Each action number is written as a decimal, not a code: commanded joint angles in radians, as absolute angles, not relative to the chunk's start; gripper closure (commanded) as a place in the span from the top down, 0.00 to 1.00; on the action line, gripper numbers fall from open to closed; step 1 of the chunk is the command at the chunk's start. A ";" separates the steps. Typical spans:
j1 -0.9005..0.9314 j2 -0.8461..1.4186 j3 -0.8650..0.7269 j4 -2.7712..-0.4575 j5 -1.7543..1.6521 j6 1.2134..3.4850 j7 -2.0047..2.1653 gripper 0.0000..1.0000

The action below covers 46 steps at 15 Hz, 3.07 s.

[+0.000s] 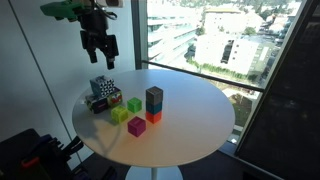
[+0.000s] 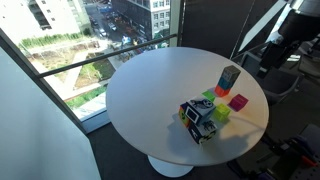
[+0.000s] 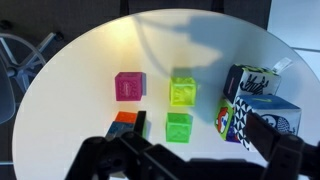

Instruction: Put the green block on top of the grey block

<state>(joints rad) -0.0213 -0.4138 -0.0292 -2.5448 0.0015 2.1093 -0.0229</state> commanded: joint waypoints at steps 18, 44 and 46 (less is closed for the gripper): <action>-0.023 -0.286 -0.018 -2.535 -0.001 2.270 0.024 1.00; 0.016 0.196 -0.006 -2.286 -0.100 2.400 0.123 1.00; 0.017 0.224 -0.009 -2.271 -0.094 2.409 0.121 1.00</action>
